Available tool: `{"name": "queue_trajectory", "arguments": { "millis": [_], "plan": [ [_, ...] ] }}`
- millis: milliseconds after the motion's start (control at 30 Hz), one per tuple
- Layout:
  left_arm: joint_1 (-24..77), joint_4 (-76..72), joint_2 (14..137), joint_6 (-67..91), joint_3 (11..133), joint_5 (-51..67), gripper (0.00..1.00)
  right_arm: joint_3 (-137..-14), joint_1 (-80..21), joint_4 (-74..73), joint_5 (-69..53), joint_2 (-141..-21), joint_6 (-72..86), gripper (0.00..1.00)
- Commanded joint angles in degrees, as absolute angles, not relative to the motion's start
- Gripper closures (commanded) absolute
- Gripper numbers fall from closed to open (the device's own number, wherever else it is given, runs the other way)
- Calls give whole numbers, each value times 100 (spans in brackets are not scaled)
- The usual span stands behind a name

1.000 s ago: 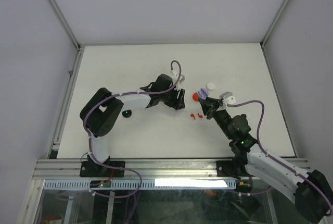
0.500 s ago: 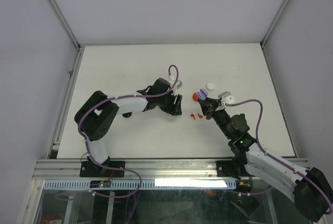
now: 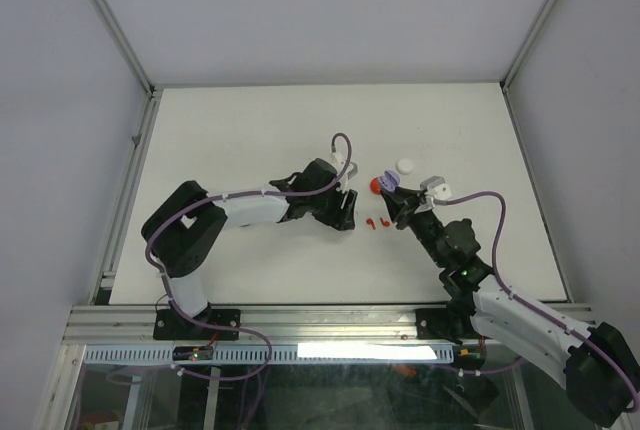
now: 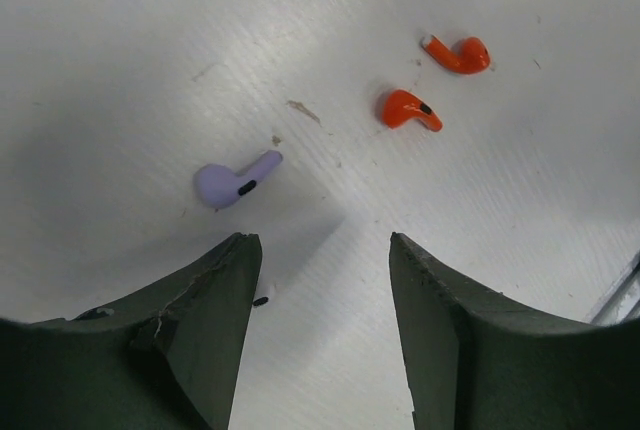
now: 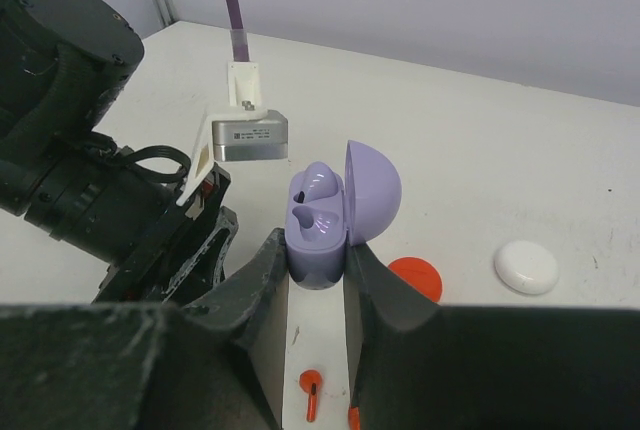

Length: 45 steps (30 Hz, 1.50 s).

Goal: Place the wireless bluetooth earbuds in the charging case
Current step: Adjust the earbud at the center of the board, then pick up the earbud from the center of the board.

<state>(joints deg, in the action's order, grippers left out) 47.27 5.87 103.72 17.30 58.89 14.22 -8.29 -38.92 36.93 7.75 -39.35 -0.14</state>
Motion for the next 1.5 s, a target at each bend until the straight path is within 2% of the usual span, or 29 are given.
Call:
{"name": "queue_trajectory", "arguments": {
  "millis": [0, 267, 700, 1167, 1467],
  "plan": [
    [4714, 822, 9906, 2011, 6190, 354, 44, -843, -3901, 3921, 882, -3763, -122, 92],
    [4728, 1128, 10273, 2486, 6587, -235, 47, -834, -3898, 3955, 870, -3821, -97, 92],
    [4974, 1354, 11020, 2075, 7143, -1657, 45, -818, -3898, 3907, 785, -3667, -76, 92],
    [5273, 1751, 10808, 2113, 6823, -1701, 46, -822, -3896, 3969, 735, -3659, -89, 91],
    [5273, 1749, 10845, 2104, 6968, -1514, 54, -853, -3899, 4028, 624, -3765, -59, 91]
  ]
}}
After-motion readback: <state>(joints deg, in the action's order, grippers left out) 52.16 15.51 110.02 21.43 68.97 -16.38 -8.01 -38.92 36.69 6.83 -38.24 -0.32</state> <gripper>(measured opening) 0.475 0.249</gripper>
